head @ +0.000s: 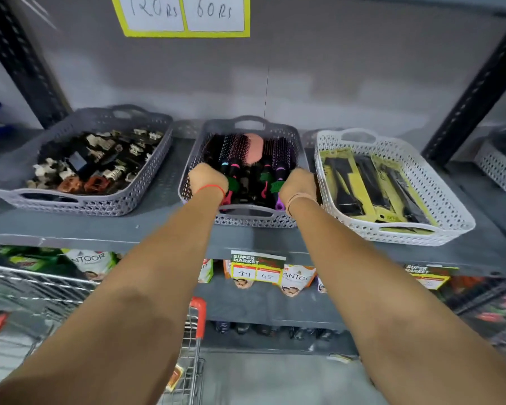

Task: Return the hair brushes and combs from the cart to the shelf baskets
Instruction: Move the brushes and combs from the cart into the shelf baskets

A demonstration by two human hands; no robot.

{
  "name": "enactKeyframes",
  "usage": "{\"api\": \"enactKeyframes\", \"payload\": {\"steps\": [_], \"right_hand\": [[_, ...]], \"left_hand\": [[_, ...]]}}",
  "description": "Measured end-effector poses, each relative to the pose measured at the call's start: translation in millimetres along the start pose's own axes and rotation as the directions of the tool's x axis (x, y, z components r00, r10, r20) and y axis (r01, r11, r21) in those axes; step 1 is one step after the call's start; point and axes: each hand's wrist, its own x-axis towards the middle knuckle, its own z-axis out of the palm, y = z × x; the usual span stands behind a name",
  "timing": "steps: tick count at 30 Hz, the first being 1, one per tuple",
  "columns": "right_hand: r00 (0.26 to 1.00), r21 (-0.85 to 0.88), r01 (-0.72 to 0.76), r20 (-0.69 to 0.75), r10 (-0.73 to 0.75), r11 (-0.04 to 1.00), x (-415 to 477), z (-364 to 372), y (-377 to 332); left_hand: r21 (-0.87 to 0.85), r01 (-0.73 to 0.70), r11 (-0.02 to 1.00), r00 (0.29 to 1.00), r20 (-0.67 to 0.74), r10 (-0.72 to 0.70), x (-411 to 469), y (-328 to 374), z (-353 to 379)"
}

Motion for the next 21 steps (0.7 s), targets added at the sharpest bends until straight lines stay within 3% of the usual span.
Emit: {"api": "enactKeyframes", "payload": {"steps": [2, 4, 8, 11, 13, 14, 16, 17, 21], "right_hand": [[0.994, -0.077, 0.092, -0.049, -0.096, 0.993, -5.8, 0.0, -2.0], [0.975, -0.127, 0.209, -0.049, -0.217, 0.97, -13.4, -1.8, -0.6], [0.937, -0.108, 0.338, -0.057, -0.345, 0.935, -36.0, -5.2, -1.8], [0.869, -0.068, 0.466, -0.156, -0.471, 0.882, -63.4, -3.6, -28.6], [0.805, 0.12, 0.582, -0.222, -0.55, 0.804, -82.2, 3.0, -60.8], [0.808, 0.279, 0.589, -0.2, -0.554, 0.759, -93.8, 7.7, -79.7], [0.843, 0.553, 0.44, 0.015, -0.537, 0.708, -120.6, 23.0, -117.4], [0.826, 0.628, 0.33, 0.169, -0.538, 0.704, -134.7, 38.3, -134.2], [0.628, 0.568, 0.079, 0.61, -0.484, 0.819, -182.6, 123.7, -164.5]], "left_hand": [[0.054, -0.173, 0.983, 0.985, -0.014, 0.174, -15.0, 0.9, -6.1], [-0.003, -0.305, 0.952, 0.952, -0.02, 0.305, -21.6, -9.3, -14.8], [-0.266, -0.408, 0.873, 0.909, -0.205, 0.363, -29.1, -52.2, -46.7], [-0.589, -0.256, 0.766, 0.967, -0.159, 0.201, -33.6, -95.9, -78.9], [-0.765, -0.029, 0.643, 0.999, 0.004, 0.049, -37.2, -126.2, -102.4], [-0.806, 0.069, 0.588, 0.997, 0.083, -0.002, -39.7, -141.5, -112.2], [-0.83, 0.202, 0.52, 0.979, 0.191, -0.076, -47.0, -173.8, -122.7], [-0.83, 0.244, 0.501, 0.97, 0.217, -0.113, -49.2, -194.7, -123.0], [-0.73, 0.447, 0.517, 0.895, 0.378, -0.238, -71.0, -279.2, -103.6]]}}
